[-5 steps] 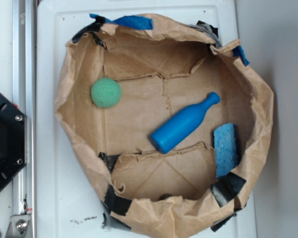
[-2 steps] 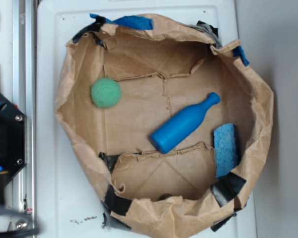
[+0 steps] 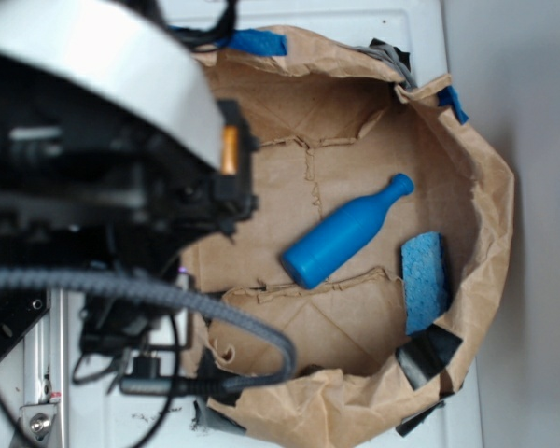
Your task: Grab the green ball.
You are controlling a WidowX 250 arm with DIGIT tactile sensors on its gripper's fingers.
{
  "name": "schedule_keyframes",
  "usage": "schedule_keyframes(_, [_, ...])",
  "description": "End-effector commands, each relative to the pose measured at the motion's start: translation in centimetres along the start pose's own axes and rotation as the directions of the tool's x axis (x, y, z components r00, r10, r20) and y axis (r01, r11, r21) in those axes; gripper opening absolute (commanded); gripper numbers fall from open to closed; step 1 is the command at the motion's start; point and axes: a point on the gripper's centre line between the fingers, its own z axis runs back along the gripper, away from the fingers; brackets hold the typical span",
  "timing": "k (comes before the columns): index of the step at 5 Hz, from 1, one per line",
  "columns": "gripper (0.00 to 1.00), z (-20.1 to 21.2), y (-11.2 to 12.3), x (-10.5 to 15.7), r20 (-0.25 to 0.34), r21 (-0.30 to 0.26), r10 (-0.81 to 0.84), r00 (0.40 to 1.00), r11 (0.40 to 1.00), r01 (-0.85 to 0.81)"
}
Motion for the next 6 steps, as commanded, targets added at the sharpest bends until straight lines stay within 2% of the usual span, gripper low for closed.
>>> schedule_keyframes(1, [1.0,-5.9,2.3,0.4,-0.014,-0.047,-0.262,0.965,0.964,0.261])
schedule_keyframes(2, [1.0,-8.2,2.7,-0.6,-0.085,-0.041,-0.25,0.965,0.968,0.247])
schedule_keyframes(3, [1.0,-10.4,3.9,-1.9,-0.187,-0.048,-0.114,0.976,0.993,0.106])
schedule_keyframes(4, [1.0,-12.0,3.5,-3.2,-0.264,-0.041,-0.037,0.964,0.999,0.027])
schedule_keyframes(6, [1.0,-14.2,4.1,-3.8,-0.291,-0.032,-0.044,0.956,0.999,0.036])
